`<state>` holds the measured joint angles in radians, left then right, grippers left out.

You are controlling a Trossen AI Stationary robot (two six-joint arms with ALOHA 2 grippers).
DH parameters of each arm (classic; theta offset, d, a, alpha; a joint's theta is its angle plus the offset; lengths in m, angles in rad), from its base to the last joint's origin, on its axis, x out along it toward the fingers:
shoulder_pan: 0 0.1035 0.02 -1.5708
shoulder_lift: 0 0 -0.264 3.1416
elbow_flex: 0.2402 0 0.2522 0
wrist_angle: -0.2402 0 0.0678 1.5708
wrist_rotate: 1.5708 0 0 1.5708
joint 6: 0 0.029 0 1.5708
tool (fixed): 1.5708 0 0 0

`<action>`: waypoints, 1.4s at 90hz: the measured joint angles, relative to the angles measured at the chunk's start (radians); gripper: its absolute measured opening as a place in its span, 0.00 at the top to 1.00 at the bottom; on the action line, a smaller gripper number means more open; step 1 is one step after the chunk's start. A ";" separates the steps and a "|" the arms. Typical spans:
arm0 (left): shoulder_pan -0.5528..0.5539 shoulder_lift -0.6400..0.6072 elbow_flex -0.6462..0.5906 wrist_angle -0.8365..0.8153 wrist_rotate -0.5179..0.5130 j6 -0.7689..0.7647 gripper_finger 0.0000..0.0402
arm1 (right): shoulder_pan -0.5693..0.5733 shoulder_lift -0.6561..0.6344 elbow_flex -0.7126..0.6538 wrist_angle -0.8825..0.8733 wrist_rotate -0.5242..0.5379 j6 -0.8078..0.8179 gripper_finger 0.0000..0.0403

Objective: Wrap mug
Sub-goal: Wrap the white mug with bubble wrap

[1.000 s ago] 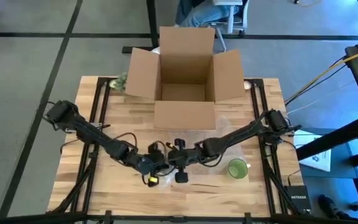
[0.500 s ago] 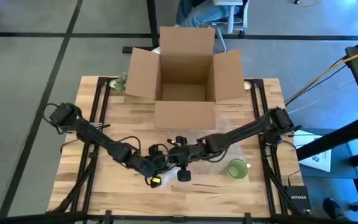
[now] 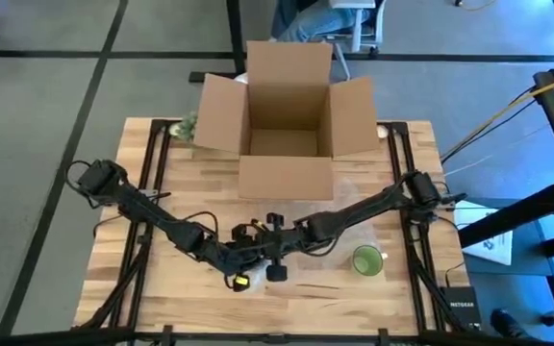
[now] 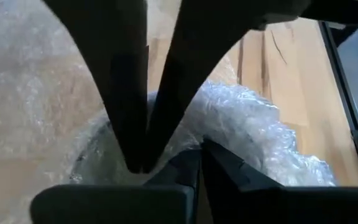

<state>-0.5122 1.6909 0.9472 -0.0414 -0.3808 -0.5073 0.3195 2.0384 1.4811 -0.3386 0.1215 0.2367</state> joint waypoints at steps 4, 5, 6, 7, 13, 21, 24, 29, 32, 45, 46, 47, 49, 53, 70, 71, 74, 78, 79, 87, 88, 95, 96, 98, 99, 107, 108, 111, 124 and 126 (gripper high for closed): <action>-0.002 0.000 0.003 -0.001 0.000 0.003 1.00 | 0.001 0.001 -0.001 0.006 -0.002 -0.001 1.00; -0.002 0.000 0.005 -0.001 0.000 0.002 1.00 | 0.001 0.001 -0.001 0.008 -0.002 -0.002 1.00; -0.003 0.000 0.006 -0.001 0.000 0.002 1.00 | 0.001 0.000 -0.001 0.010 -0.003 -0.003 1.00; -0.003 0.000 0.007 -0.002 0.000 0.003 1.00 | 0.001 -0.001 -0.001 0.011 -0.004 -0.005 1.00; -0.003 -0.006 0.015 -0.015 -0.002 0.007 1.00 | 0.001 -0.005 0.006 0.009 -0.011 -0.018 1.00; -0.005 -0.026 0.026 -0.033 0.001 0.024 1.00 | 0.002 -0.004 0.008 0.008 -0.014 -0.027 1.00; -0.008 -0.040 0.030 -0.052 0.007 0.028 1.00 | 0.002 -0.004 0.008 0.007 -0.016 -0.028 1.00; -0.011 -0.063 0.038 -0.094 0.011 0.028 1.00 | 0.002 -0.003 0.009 0.000 -0.016 -0.031 1.00; -0.015 -0.080 0.041 -0.110 0.006 0.026 1.00 | 0.002 -0.003 0.009 -0.002 -0.016 -0.032 1.00; -0.019 -0.146 0.046 -0.187 -0.007 -0.008 1.00 | 0.001 -0.003 0.008 -0.002 -0.011 -0.034 1.00; -0.019 -0.148 0.046 -0.195 -0.009 -0.010 1.00 | 0.001 -0.003 0.008 -0.002 -0.011 -0.034 1.00; -0.019 -0.148 0.046 -0.201 -0.010 -0.011 1.00 | 0.001 -0.003 0.008 -0.002 -0.011 -0.034 1.00; -0.019 -0.149 0.046 -0.211 -0.012 -0.014 1.00 | 0.001 -0.003 0.008 -0.002 -0.010 -0.034 1.00; -0.017 -0.151 0.045 -0.220 -0.019 -0.017 1.00 | 0.001 -0.003 0.008 -0.002 -0.009 -0.034 1.00; 0.009 -0.106 0.034 -0.184 -0.026 -0.009 1.00 | 0.000 0.000 0.007 -0.001 -0.010 -0.035 1.00; 0.011 -0.103 0.032 -0.179 -0.024 -0.009 1.00 | 0.000 0.000 0.007 -0.001 -0.010 -0.035 1.00; 0.015 -0.092 0.029 -0.168 -0.013 -0.010 1.00 | 0.000 0.000 0.007 -0.001 -0.010 -0.035 1.00; 0.019 -0.077 0.028 -0.164 0.005 -0.014 1.00 | 0.000 0.000 0.007 0.003 -0.010 -0.035 1.00; 0.019 -0.073 0.028 -0.164 0.007 -0.015 1.00 | 0.000 0.000 0.009 0.003 -0.010 -0.035 1.00; 0.021 -0.062 0.028 -0.165 0.016 -0.031 1.00 | 0.000 0.003 0.038 -0.040 -0.011 -0.043 1.00; 0.021 -0.062 0.028 -0.165 0.016 -0.033 1.00 | 0.000 0.003 0.044 -0.049 -0.011 -0.047 1.00; 0.020 -0.061 0.026 -0.167 0.008 -0.042 1.00 | 0.002 0.009 0.100 -0.125 -0.017 -0.082 1.00; 0.020 -0.061 0.026 -0.167 0.008 -0.043 1.00 | 0.002 0.009 0.109 -0.138 -0.018 -0.087 1.00; 0.019 -0.061 0.025 -0.167 0.011 -0.044 1.00 | 0.002 0.010 0.126 -0.165 -0.020 -0.091 1.00; 0.019 -0.060 0.025 -0.167 0.014 -0.044 1.00 | 0.002 0.010 0.135 -0.178 -0.020 -0.095 1.00; 0.019 -0.058 0.026 -0.149 0.023 -0.042 1.00 | 0.004 0.010 0.216 -0.284 -0.020 -0.113 1.00; 0.020 -0.058 0.025 -0.148 0.023 -0.043 1.00 | 0.004 0.010 0.225 -0.293 -0.020 -0.114 1.00; 0.020 -0.057 0.025 -0.149 0.022 -0.043 1.00 | 0.002 0.008 0.253 -0.337 -0.017 -0.115 1.00; 0.020 -0.055 0.023 -0.150 0.016 -0.044 1.00 | 0.021 0.005 0.327 -0.480 -0.002 -0.114 1.00; 0.020 -0.055 0.023 -0.149 0.017 -0.044 1.00 | 0.028 0.005 0.331 -0.497 -0.002 -0.114 1.00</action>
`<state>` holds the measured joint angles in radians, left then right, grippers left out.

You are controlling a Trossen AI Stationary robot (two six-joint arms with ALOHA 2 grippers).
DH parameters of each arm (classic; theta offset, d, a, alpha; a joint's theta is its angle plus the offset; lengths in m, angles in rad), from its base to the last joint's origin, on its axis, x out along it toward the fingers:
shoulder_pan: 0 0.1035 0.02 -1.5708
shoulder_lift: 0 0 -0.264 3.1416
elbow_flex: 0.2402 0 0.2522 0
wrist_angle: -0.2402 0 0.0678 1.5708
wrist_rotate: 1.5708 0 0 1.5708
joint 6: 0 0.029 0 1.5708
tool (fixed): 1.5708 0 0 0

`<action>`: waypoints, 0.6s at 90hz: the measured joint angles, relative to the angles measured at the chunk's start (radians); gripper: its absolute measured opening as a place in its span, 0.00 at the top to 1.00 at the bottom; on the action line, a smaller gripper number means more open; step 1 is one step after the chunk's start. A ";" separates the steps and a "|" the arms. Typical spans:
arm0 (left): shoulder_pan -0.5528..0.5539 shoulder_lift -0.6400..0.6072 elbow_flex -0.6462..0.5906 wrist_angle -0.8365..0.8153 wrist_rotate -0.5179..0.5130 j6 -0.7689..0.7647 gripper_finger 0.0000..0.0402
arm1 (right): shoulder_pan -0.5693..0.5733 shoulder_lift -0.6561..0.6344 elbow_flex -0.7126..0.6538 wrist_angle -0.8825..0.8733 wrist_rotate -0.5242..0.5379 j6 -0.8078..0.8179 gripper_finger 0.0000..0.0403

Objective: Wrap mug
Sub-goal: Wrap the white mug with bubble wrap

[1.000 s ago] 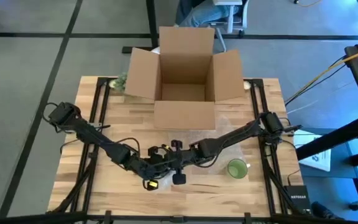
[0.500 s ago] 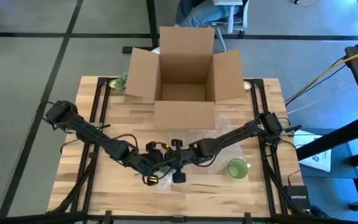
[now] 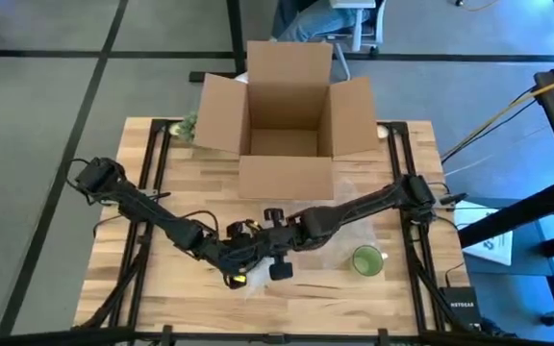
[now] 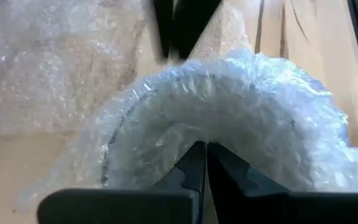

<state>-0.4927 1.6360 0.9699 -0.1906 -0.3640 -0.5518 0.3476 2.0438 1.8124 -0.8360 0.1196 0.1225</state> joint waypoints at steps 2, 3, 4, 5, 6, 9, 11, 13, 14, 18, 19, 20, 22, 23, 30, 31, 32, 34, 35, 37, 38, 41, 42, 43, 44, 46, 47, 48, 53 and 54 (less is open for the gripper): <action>0.000 0.000 0.000 0.000 0.000 -0.001 1.00 | 0.007 0.000 0.003 -0.014 0.000 0.001 1.00; 0.000 0.000 0.000 0.000 0.000 -0.001 1.00 | 0.011 0.000 0.004 -0.019 -0.001 0.001 1.00; 0.000 0.000 0.000 0.000 0.000 -0.002 1.00 | 0.016 -0.001 0.005 -0.023 -0.002 0.001 1.00; 0.000 0.000 0.000 0.001 0.000 -0.002 1.00 | 0.021 -0.002 0.005 -0.028 -0.003 0.002 1.00; 0.001 0.000 0.000 0.002 -0.001 -0.003 1.00 | 0.027 -0.003 0.006 -0.031 -0.003 0.002 1.00; 0.001 0.000 0.000 0.004 -0.001 -0.005 1.00 | 0.045 -0.005 0.005 -0.051 -0.003 0.002 1.00; 0.001 0.000 0.000 0.005 -0.001 -0.005 1.00 | 0.058 -0.005 0.003 -0.060 -0.001 0.003 1.00; 0.001 0.000 0.000 0.006 -0.001 -0.005 1.00 | 0.070 -0.005 -0.003 -0.058 0.003 0.004 1.00; 0.001 0.000 0.000 0.006 -0.001 -0.005 1.00 | 0.076 -0.006 -0.006 -0.054 0.004 0.005 1.00; 0.001 0.000 0.000 0.009 -0.002 -0.005 1.00 | 0.103 -0.007 -0.027 -0.026 0.017 0.009 1.00; 0.001 0.000 0.000 0.010 -0.002 -0.005 1.00 | 0.111 -0.007 -0.034 -0.019 0.022 0.011 1.00; 0.001 0.000 0.000 0.011 -0.002 -0.005 1.00 | 0.118 -0.008 -0.040 -0.014 0.027 0.012 1.00; 0.001 0.000 0.000 0.013 -0.002 -0.005 1.00 | 0.133 -0.008 -0.053 -0.005 0.038 0.019 1.00; 0.001 0.000 0.000 0.014 -0.002 -0.005 1.00 | 0.140 -0.008 -0.060 0.000 0.045 0.023 1.00; 0.003 0.000 0.000 0.018 -0.002 -0.005 1.00 | 0.181 -0.008 -0.118 0.081 0.103 0.035 1.00; 0.003 0.000 0.000 0.019 -0.002 -0.005 1.00 | 0.186 -0.008 -0.127 0.099 0.112 0.035 1.00; 0.003 0.000 0.000 0.019 -0.002 -0.005 1.00 | 0.190 -0.008 -0.137 0.118 0.120 0.036 1.00; 0.004 0.000 0.000 0.020 -0.003 -0.005 1.00 | 0.199 -0.008 -0.158 0.158 0.134 0.037 1.00; 0.004 0.000 0.000 0.021 -0.004 -0.005 1.00 | 0.203 -0.008 -0.169 0.179 0.142 0.038 1.00; 0.004 0.000 0.000 0.023 -0.006 -0.005 1.00 | 0.209 -0.008 -0.192 0.222 0.161 0.038 1.00; 0.004 0.000 0.000 0.023 -0.007 -0.005 1.00 | 0.211 -0.008 -0.203 0.244 0.171 0.038 1.00; 0.004 0.000 0.000 0.024 -0.009 -0.010 1.00 | 0.213 -0.008 -0.236 0.315 0.206 0.034 1.00; 0.004 0.000 0.000 0.024 -0.009 -0.011 1.00 | 0.212 -0.008 -0.246 0.338 0.220 0.033 1.00; 0.004 0.000 0.000 0.024 -0.009 -0.012 1.00 | 0.212 -0.008 -0.256 0.361 0.235 0.032 1.00; 0.004 0.000 0.000 0.024 -0.009 -0.013 1.00 | 0.212 -0.008 -0.265 0.384 0.251 0.031 1.00; 0.004 0.000 0.000 0.024 -0.010 -0.014 1.00 | 0.212 -0.008 -0.281 0.424 0.283 0.030 1.00; 0.004 0.000 0.000 0.024 -0.010 -0.014 1.00 | 0.211 -0.008 -0.288 0.444 0.299 0.029 1.00; 0.004 0.000 0.000 0.025 -0.010 -0.014 1.00 | 0.211 -0.008 -0.295 0.461 0.312 0.029 1.00; 0.004 0.000 0.000 0.025 -0.012 -0.016 1.00 | 0.207 -0.008 -0.310 0.531 0.356 0.025 1.00; 0.004 0.000 0.000 0.025 -0.012 -0.017 1.00 | 0.206 -0.008 -0.311 0.539 0.360 0.025 1.00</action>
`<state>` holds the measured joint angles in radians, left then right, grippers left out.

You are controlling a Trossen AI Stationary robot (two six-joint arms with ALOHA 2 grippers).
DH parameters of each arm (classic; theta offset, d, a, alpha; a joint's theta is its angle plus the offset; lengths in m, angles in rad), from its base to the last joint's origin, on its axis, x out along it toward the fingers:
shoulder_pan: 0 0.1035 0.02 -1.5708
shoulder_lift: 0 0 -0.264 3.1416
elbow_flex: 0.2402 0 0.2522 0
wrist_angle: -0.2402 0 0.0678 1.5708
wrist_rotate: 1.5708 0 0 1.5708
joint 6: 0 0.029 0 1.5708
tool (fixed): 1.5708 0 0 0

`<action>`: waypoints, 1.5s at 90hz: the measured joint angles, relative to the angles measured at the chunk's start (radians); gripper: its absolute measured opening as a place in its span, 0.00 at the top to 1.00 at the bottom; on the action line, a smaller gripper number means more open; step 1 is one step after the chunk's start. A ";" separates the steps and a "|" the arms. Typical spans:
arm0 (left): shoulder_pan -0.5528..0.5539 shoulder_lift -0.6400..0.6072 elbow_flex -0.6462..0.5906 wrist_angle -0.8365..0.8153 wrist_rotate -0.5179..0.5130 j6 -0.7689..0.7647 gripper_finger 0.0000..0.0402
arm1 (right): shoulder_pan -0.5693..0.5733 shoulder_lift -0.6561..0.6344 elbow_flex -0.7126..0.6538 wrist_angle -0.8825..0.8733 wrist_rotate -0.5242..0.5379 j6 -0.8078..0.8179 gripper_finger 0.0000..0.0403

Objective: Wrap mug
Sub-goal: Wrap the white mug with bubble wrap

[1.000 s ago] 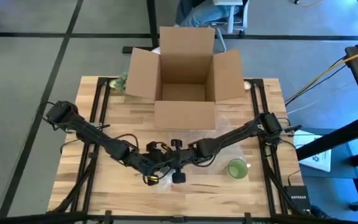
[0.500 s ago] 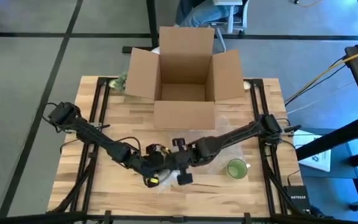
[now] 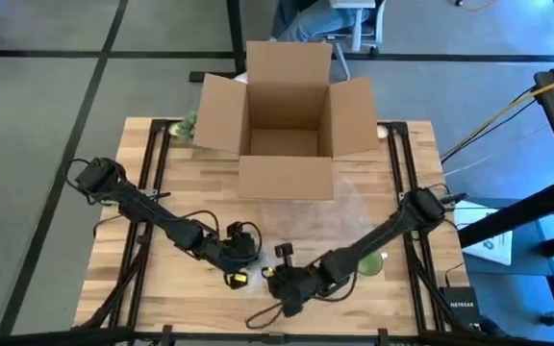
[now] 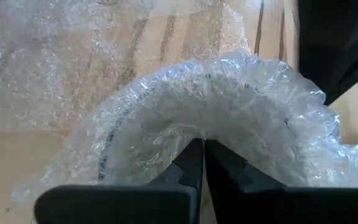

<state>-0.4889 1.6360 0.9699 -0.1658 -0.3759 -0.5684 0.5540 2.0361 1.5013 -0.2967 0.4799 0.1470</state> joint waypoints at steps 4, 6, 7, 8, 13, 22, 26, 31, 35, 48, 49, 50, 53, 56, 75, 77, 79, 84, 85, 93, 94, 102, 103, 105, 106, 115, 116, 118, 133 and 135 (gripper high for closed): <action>0.000 0.000 0.000 0.000 0.000 -0.002 1.00 | -0.013 0.000 0.000 0.015 -0.001 -0.013 1.00; 0.000 0.000 0.000 0.000 -0.001 -0.003 1.00 | -0.019 0.000 0.000 0.018 -0.002 -0.021 1.00; 0.000 0.000 0.000 0.001 -0.001 -0.004 1.00 | -0.021 0.000 0.000 0.019 -0.002 -0.023 1.00; 0.000 0.000 0.000 0.001 -0.001 -0.004 1.00 | -0.024 0.000 0.000 0.021 -0.002 -0.024 1.00; 0.000 0.000 0.000 0.003 -0.001 -0.004 1.00 | -0.036 0.000 -0.001 0.028 -0.001 -0.035 1.00; 0.000 0.000 -0.001 0.010 -0.005 -0.004 1.00 | -0.050 0.000 0.007 0.045 0.011 -0.079 1.00; 0.001 0.000 -0.001 0.013 -0.005 -0.004 1.00 | -0.060 0.000 0.018 0.047 0.009 -0.097 1.00; 0.001 0.000 -0.001 0.017 -0.008 0.000 1.00 | -0.075 0.000 0.023 0.054 -0.011 -0.101 1.00; 0.001 -0.001 -0.001 0.018 -0.009 0.005 1.00 | -0.091 -0.001 0.025 0.058 -0.043 -0.098 1.00; 0.001 0.001 -0.001 0.018 -0.007 0.006 1.00 | -0.108 -0.006 0.031 0.060 -0.087 -0.083 1.00; 0.001 0.001 -0.001 0.019 -0.007 0.006 1.00 | -0.108 -0.007 0.033 0.057 -0.085 -0.085 1.00; 0.001 0.002 -0.001 0.020 -0.007 0.006 1.00 | -0.108 -0.008 0.035 0.054 -0.084 -0.088 1.00; 0.001 0.002 -0.001 0.023 -0.007 0.006 1.00 | -0.108 -0.008 0.044 0.049 -0.082 -0.095 1.00; 0.000 0.002 -0.001 0.026 -0.004 0.006 1.00 | -0.108 -0.008 0.054 0.049 -0.078 -0.097 1.00; 0.001 0.003 -0.001 0.032 -0.002 0.004 1.00 | -0.111 -0.012 0.096 -0.013 -0.047 -0.101 1.00; 0.001 0.003 -0.001 0.032 -0.004 0.004 1.00 | -0.111 -0.012 0.098 -0.019 -0.045 -0.101 1.00; 0.001 0.003 0.000 0.032 -0.005 0.003 1.00 | -0.111 -0.012 0.099 -0.026 -0.043 -0.101 1.00; 0.002 0.004 0.000 0.030 -0.006 0.003 1.00 | -0.114 -0.012 0.101 -0.054 -0.046 -0.093 1.00; 0.002 0.004 0.000 0.029 -0.007 0.003 1.00 | -0.114 -0.012 0.102 -0.060 -0.047 -0.088 1.00; 0.000 0.005 0.000 0.028 0.006 0.004 1.00 | -0.117 -0.011 0.102 -0.128 -0.028 -0.046 1.00; 0.000 0.005 0.000 0.028 0.009 0.004 1.00 | -0.118 -0.011 0.102 -0.133 -0.027 -0.042 1.00; -0.003 0.005 0.000 0.028 0.013 0.005 1.00 | -0.111 -0.008 0.101 -0.157 -0.005 -0.020 1.00; -0.003 0.005 0.000 0.028 0.014 0.005 1.00 | -0.109 -0.008 0.101 -0.158 0.001 -0.019 1.00; -0.003 0.005 0.000 0.028 0.014 0.007 1.00 | -0.106 -0.012 0.101 -0.158 0.008 -0.019 1.00; -0.002 0.005 0.000 0.028 0.014 0.008 1.00 | -0.104 -0.016 0.101 -0.159 0.010 -0.019 1.00; 0.005 0.005 0.000 0.029 0.005 0.009 1.00 | -0.093 -0.060 0.114 -0.192 -0.007 -0.001 1.00; 0.006 0.005 0.000 0.029 0.004 0.008 1.00 | -0.093 -0.066 0.117 -0.198 -0.013 0.005 1.00; 0.006 0.005 0.000 0.028 0.004 0.007 1.00 | -0.092 -0.076 0.122 -0.212 -0.028 0.018 1.00; 0.005 0.005 0.000 0.022 0.005 0.002 1.00 | -0.070 -0.138 0.129 -0.390 -0.152 0.213 1.00; 0.005 0.005 0.000 0.020 0.006 0.002 1.00 | -0.059 -0.142 0.129 -0.415 -0.164 0.244 1.00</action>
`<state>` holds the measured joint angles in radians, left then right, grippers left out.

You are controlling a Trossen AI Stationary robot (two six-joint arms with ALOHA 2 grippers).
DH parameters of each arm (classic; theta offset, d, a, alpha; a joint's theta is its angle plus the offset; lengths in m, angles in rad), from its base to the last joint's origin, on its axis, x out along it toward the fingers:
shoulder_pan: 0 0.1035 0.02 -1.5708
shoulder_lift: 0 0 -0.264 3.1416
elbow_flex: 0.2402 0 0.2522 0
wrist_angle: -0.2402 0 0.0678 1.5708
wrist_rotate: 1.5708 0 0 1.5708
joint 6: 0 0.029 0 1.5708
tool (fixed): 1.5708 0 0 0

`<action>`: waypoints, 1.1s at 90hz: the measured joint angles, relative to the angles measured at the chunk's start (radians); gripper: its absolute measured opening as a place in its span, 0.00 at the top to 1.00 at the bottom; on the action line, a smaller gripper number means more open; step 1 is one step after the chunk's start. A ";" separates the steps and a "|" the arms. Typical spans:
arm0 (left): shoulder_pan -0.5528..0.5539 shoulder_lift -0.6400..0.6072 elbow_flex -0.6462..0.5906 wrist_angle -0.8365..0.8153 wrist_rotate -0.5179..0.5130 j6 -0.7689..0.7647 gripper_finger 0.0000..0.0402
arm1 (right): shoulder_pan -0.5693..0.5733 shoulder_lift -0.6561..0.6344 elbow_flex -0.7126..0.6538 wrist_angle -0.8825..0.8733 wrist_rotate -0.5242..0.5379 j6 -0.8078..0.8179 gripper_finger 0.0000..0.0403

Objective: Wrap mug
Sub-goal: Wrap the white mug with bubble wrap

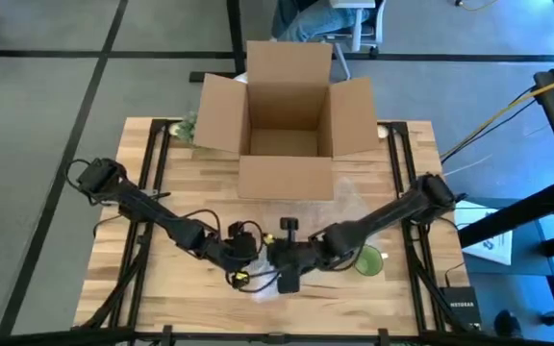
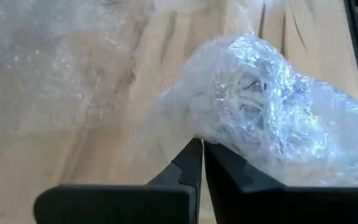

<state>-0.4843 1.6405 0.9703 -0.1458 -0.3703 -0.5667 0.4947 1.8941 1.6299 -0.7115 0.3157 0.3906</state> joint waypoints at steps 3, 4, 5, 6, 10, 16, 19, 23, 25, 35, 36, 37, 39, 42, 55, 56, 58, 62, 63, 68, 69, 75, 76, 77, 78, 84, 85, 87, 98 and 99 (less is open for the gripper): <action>0.000 0.000 0.000 -0.001 0.000 0.000 1.00 | 0.020 -0.003 -0.001 -0.036 -0.011 0.042 1.00; 0.000 0.000 0.000 0.000 0.000 -0.001 1.00 | 0.028 -0.004 -0.004 -0.043 -0.014 0.055 1.00; 0.000 0.000 0.000 0.000 0.000 -0.001 1.00 | 0.036 -0.005 -0.008 -0.049 -0.016 0.068 1.00; 0.000 0.000 0.000 0.000 0.000 -0.001 1.00 | 0.043 -0.005 -0.012 -0.052 -0.018 0.081 1.00; 0.000 0.000 0.000 -0.001 0.000 -0.001 1.00 | 0.073 -0.005 -0.044 -0.046 -0.021 0.127 1.00; 0.000 0.000 0.000 -0.001 -0.001 -0.001 1.00 | 0.115 -0.003 -0.116 0.002 -0.024 0.202 1.00; 0.000 0.000 0.000 -0.001 -0.001 -0.001 1.00 | 0.129 -0.002 -0.159 0.048 -0.019 0.236 1.00; 0.000 0.000 0.000 -0.001 -0.001 -0.001 1.00 | 0.141 -0.002 -0.213 0.130 0.011 0.280 1.00; 0.000 0.000 0.000 -0.001 -0.001 -0.001 1.00 | 0.143 -0.002 -0.237 0.170 0.032 0.299 1.00; 0.000 0.000 0.000 0.001 -0.001 -0.001 1.00 | 0.138 0.000 -0.338 0.381 0.084 0.336 1.00; 0.000 0.000 0.000 0.001 -0.001 -0.001 1.00 | 0.137 0.002 -0.346 0.401 0.084 0.337 1.00; 0.000 0.000 0.000 0.002 -0.001 -0.002 1.00 | 0.135 0.004 -0.354 0.420 0.085 0.337 1.00; 0.000 -0.001 0.000 0.003 -0.001 -0.002 1.00 | 0.130 0.005 -0.367 0.450 0.085 0.337 1.00; 0.000 -0.001 0.000 0.005 -0.001 -0.002 1.00 | 0.125 0.007 -0.387 0.481 0.085 0.337 1.00; 0.000 -0.001 0.000 0.017 -0.001 -0.007 1.00 | 0.125 0.008 -0.425 0.535 0.098 0.339 1.00; 0.000 -0.001 0.000 0.021 0.001 -0.009 1.00 | 0.125 0.008 -0.426 0.533 0.100 0.339 1.00; 0.000 -0.001 0.000 0.030 0.002 -0.010 1.00 | 0.125 0.008 -0.426 0.529 0.104 0.339 1.00; -0.001 -0.001 0.000 0.055 0.006 -0.010 1.00 | 0.126 0.008 -0.427 0.525 0.112 0.335 1.00; -0.001 -0.001 0.000 0.063 0.007 -0.010 1.00 | 0.126 0.009 -0.427 0.525 0.112 0.335 1.00; -0.005 -0.001 0.000 0.091 0.013 -0.010 1.00 | 0.124 0.020 -0.427 0.543 0.110 0.327 1.00; -0.006 -0.001 0.000 0.096 0.013 -0.010 1.00 | 0.124 0.021 -0.427 0.545 0.109 0.324 1.00; -0.006 -0.001 0.010 0.104 0.016 -0.005 1.00 | 0.123 0.034 -0.427 0.546 0.103 0.312 1.00; -0.006 -0.001 0.012 0.106 0.017 -0.003 1.00 | 0.123 0.039 -0.427 0.549 0.103 0.311 1.00; -0.006 -0.002 0.014 0.107 0.017 -0.002 1.00 | 0.123 0.043 -0.426 0.554 0.104 0.310 1.00; -0.007 -0.002 0.015 0.109 0.017 -0.002 1.00 | 0.123 0.047 -0.426 0.558 0.107 0.309 1.00; -0.008 -0.004 0.023 0.118 0.033 -0.003 1.00 | 0.117 0.072 -0.427 0.557 0.135 0.288 1.00; -0.008 -0.004 0.024 0.118 0.035 -0.005 1.00 | 0.114 0.077 -0.428 0.558 0.137 0.287 1.00; -0.008 -0.004 0.024 0.118 0.037 -0.006 1.00 | 0.109 0.086 -0.429 0.563 0.140 0.282 1.00; -0.013 -0.004 0.026 0.113 0.073 -0.009 1.00 | 0.074 0.129 -0.429 0.645 0.140 0.247 1.00; -0.013 -0.004 0.026 0.114 0.077 -0.009 1.00 | 0.071 0.133 -0.429 0.653 0.143 0.238 1.00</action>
<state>-0.4976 1.6363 0.9963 -0.0321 -0.2938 -0.5758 0.5661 2.0271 1.2011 -0.0586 0.4584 0.6290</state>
